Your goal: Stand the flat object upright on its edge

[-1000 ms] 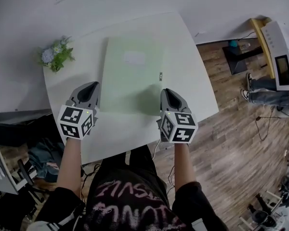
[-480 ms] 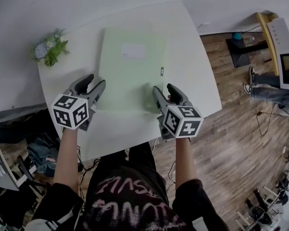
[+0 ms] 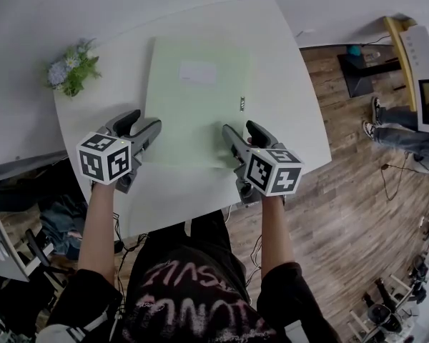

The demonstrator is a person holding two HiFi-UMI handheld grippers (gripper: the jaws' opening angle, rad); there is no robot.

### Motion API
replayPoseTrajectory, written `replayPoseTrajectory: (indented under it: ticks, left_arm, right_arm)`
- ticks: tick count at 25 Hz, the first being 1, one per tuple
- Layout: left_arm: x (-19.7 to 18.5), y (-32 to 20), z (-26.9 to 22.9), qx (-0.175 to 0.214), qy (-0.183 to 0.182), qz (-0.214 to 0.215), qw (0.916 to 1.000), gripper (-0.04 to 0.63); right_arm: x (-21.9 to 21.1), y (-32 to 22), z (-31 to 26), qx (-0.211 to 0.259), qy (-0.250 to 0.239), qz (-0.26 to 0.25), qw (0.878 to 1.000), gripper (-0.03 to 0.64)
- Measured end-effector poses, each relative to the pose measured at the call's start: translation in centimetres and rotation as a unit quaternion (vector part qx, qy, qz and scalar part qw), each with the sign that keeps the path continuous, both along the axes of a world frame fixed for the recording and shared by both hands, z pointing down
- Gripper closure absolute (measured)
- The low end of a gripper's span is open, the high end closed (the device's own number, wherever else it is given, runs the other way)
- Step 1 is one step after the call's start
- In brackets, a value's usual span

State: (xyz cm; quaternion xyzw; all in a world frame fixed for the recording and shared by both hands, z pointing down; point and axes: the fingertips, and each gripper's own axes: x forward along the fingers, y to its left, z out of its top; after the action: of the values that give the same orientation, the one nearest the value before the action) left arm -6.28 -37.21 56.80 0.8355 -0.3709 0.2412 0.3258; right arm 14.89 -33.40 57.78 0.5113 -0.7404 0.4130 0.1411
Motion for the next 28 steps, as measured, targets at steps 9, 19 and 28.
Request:
replayPoseTrajectory:
  ticks: [9,19,28]
  left_arm:
    - [0.2,-0.1,0.8,-0.034,0.015,0.016,0.9992,0.314]
    - [0.6,-0.1,1.5,-0.068,0.038,0.015,0.9969,0.316]
    - [0.8,-0.1,1.5,-0.065,0.034,0.02,0.9971,0.325]
  right_arm:
    - [-0.7,-0.3,1.0,-0.028,-0.002,-0.016,0.999,0.35]
    - [-0.7,-0.4,1.3,-0.038,-0.002,-0.01,0.999,0.35]
    - [-0.7,-0.6,1.4,-0.042,0.011,-0.014,0.999,0.35]
